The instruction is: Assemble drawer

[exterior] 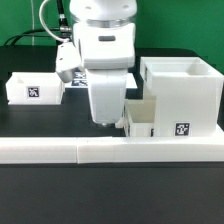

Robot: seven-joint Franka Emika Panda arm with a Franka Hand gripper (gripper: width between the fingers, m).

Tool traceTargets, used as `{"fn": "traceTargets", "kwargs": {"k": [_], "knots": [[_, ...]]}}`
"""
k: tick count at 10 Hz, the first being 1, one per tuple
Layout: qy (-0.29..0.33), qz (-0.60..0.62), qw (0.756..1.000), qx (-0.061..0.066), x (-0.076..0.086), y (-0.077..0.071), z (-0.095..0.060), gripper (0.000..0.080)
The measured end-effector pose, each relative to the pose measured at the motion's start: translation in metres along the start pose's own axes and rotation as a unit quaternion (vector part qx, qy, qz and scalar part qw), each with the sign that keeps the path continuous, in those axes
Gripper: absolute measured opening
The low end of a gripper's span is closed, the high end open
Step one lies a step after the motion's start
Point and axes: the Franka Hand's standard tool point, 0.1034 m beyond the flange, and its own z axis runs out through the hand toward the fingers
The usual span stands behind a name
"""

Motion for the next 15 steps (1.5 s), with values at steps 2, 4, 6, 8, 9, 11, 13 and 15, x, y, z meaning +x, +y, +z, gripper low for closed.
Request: {"fn": "traceTargets", "kwargs": {"k": [2,4,6,8,9,11,13,15], "knots": [[0.0,0.006,1.0,0.01,0.004,-0.013,0.007,0.0649],[0.002,0.002,1.0,0.013,0.012,-0.016,0.011,0.0649],[0.003,0.006,1.0,0.012,0.022,-0.013,0.011,0.0649],[0.003,0.012,1.0,0.011,0.033,-0.011,0.01,0.0649],[0.003,0.016,1.0,0.012,0.039,-0.011,0.011,0.0649],[0.0,0.031,0.999,0.013,0.043,-0.01,0.012,0.0649],[-0.001,0.028,1.0,0.014,0.041,-0.01,0.012,0.0649],[-0.003,0.007,1.0,0.013,0.02,-0.011,0.014,0.0649]]}}
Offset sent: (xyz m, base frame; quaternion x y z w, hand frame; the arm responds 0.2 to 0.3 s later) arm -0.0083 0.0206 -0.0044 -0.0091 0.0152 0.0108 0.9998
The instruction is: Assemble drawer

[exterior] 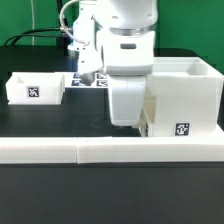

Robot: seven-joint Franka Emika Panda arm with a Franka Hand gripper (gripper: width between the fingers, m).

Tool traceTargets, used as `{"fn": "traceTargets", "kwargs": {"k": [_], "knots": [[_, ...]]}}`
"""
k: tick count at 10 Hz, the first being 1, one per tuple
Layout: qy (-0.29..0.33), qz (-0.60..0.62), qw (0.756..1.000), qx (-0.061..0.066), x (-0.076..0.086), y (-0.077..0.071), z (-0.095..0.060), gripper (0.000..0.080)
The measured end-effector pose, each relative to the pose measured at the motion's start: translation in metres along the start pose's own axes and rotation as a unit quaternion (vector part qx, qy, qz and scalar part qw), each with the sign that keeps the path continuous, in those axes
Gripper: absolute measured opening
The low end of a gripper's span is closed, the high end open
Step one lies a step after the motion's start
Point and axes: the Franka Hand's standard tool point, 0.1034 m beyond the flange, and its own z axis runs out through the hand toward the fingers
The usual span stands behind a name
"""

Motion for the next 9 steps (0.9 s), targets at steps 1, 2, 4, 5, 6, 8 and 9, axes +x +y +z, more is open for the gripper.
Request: {"fn": "traceTargets", "kwargs": {"k": [1,2,4,5,6,8,9], "knots": [[0.001,-0.016,1.0,0.001,-0.011,-0.001,0.001,0.0649],[0.002,-0.022,1.0,0.003,-0.018,-0.002,0.001,0.0649],[0.003,-0.03,1.0,0.003,-0.03,-0.003,0.001,0.0649],[0.002,-0.028,1.0,0.001,-0.037,-0.003,0.0,0.0649],[0.001,-0.023,1.0,-0.015,-0.043,-0.004,-0.003,0.0649],[-0.003,-0.011,0.998,-0.059,-0.056,-0.02,-0.009,0.0649],[-0.004,-0.01,0.998,-0.058,-0.057,-0.029,-0.01,0.0649]]}}
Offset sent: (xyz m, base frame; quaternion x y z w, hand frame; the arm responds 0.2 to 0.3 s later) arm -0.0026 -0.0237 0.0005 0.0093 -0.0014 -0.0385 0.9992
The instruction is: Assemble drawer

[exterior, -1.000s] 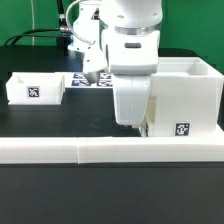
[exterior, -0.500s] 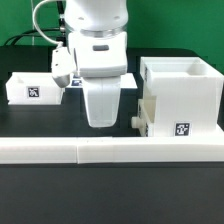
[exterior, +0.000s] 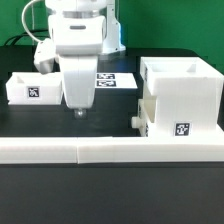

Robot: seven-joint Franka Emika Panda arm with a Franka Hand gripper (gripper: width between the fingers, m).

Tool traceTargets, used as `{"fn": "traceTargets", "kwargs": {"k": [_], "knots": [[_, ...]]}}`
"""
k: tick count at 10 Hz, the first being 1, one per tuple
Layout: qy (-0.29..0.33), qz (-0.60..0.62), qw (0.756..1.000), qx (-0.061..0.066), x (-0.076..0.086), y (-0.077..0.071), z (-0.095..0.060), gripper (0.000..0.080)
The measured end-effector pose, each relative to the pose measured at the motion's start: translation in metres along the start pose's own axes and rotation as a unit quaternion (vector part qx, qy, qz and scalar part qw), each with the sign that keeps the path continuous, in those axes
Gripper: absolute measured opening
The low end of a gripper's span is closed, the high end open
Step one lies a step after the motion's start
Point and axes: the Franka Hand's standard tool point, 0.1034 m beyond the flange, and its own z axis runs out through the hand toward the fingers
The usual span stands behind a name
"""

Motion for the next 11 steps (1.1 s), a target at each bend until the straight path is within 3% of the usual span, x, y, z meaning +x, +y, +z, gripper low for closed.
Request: {"fn": "traceTargets", "kwargs": {"k": [1,2,6,8,11], "knots": [[-0.001,0.001,1.0,0.003,0.0,-0.003,-0.004,0.0649],[-0.001,0.002,1.0,0.014,-0.001,-0.005,-0.004,0.0649],[-0.001,0.091,0.996,0.013,-0.001,-0.005,-0.001,0.0649],[0.003,0.175,0.984,-0.024,-0.016,-0.013,0.006,0.0649],[0.017,0.341,0.938,-0.057,-0.015,-0.035,0.007,0.0649]]}}
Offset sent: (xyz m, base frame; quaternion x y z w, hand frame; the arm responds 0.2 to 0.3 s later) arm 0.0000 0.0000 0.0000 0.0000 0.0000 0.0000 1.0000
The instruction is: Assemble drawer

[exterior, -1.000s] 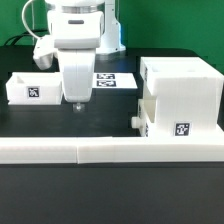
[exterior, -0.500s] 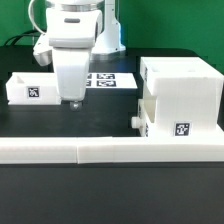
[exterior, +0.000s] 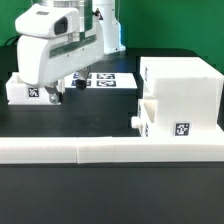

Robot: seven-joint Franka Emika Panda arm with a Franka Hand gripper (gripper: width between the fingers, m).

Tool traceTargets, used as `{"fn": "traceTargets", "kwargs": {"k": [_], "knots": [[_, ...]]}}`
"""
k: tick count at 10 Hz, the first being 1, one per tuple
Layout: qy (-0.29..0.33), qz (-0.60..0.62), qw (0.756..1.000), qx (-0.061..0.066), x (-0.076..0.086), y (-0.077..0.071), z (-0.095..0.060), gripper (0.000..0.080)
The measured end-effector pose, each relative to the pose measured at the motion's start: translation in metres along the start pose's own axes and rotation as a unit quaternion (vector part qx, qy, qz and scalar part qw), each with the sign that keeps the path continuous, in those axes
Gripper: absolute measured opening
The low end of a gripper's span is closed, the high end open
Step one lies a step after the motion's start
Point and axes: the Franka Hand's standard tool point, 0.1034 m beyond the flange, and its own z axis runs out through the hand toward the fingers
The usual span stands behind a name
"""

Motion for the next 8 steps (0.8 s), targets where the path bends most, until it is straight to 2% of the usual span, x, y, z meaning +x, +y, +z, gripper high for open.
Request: {"fn": "traceTargets", "kwargs": {"k": [1,6,8], "knots": [[0.002,0.029,1.0,-0.002,-0.001,-0.004,0.002,0.0649],[0.012,0.179,0.984,0.007,0.003,-0.007,0.004,0.0649],[0.01,0.261,0.965,0.003,-0.007,-0.02,0.006,0.0649]]}}
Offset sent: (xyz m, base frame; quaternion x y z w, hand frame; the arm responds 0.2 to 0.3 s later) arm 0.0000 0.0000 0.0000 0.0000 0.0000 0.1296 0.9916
